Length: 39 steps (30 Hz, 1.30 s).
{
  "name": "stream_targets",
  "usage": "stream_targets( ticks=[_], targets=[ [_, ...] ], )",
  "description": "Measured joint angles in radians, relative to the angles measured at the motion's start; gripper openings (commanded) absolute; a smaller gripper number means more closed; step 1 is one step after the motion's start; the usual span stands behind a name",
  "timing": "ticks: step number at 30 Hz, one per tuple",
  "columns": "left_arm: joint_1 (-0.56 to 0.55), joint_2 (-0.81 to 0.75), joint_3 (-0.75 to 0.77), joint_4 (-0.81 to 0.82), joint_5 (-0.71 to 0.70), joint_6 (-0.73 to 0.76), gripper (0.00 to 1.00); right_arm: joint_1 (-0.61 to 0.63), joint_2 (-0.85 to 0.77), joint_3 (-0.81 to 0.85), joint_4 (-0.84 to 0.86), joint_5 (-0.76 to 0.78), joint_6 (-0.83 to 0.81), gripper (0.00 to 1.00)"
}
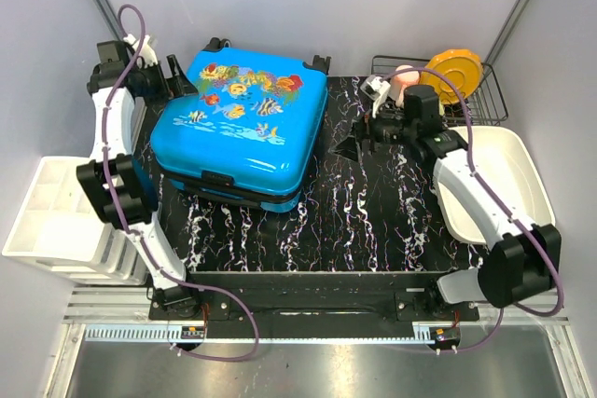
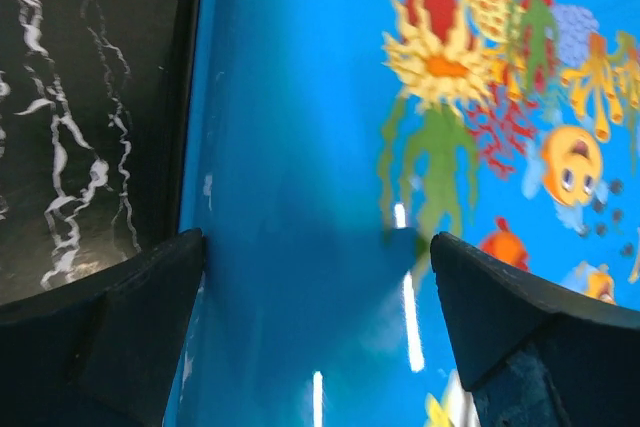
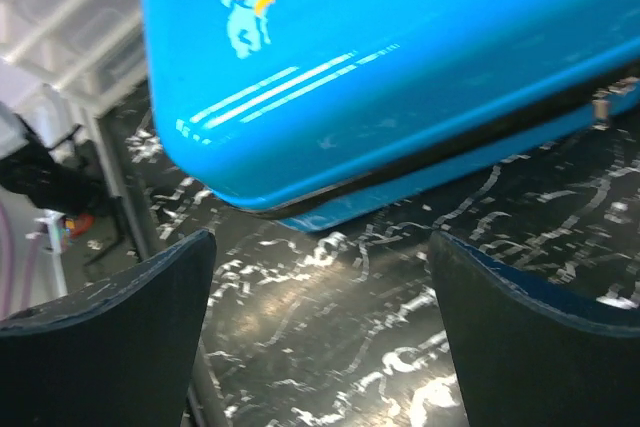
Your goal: Open, take out, and arrange the luggage
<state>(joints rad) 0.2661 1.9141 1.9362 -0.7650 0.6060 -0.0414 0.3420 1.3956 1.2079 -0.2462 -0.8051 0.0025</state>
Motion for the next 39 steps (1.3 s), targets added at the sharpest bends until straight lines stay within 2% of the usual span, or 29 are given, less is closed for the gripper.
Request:
stream_targets(
  ticks=[4, 11, 13, 17, 22, 24, 26, 34, 36, 39],
  targets=[
    [0.011, 0.109, 0.056, 0.028, 0.092, -0.043, 0.97, -0.024, -0.057, -0.045, -0.052, 0.039, -0.121, 0.97],
    [-0.045, 0.218, 0.199, 0.065, 0.092, -0.031, 0.86, -0.012, -0.060, -0.135, -0.107, 0.000, -0.260, 0.82],
    [-0.070, 0.253, 0.242, 0.082, 0.102, -0.034, 0.86, 0.006, -0.024, -0.135, -0.105, 0.000, -0.277, 0.76],
    [-0.113, 0.279, 0.281, 0.105, 0.117, -0.033, 0.93, 0.069, 0.045, -0.135, -0.083, 0.003, -0.303, 0.69],
    [-0.134, 0.254, 0.294, 0.066, 0.098, -0.012, 0.94, 0.176, 0.097, -0.135, -0.018, 0.012, -0.312, 0.66],
    [-0.130, 0.197, 0.275, 0.008, 0.060, -0.002, 0.97, 0.215, 0.111, -0.135, 0.023, 0.029, -0.301, 0.66],
    [-0.126, 0.076, 0.188, -0.024, 0.018, 0.006, 0.99, 0.255, 0.122, -0.136, 0.070, 0.055, -0.280, 0.66],
    [-0.089, -0.697, -0.405, -0.077, -0.031, 0.005, 0.99, 0.360, 0.184, -0.121, 0.244, 0.168, -0.091, 0.68],
    [-0.092, -0.813, -0.502, -0.089, -0.024, 0.007, 0.99, 0.380, 0.231, -0.085, 0.283, 0.167, -0.037, 0.70],
    [-0.098, -0.850, -0.566, -0.107, -0.005, 0.019, 0.99, 0.415, 0.303, -0.017, 0.314, 0.160, 0.024, 0.73]
  ],
)
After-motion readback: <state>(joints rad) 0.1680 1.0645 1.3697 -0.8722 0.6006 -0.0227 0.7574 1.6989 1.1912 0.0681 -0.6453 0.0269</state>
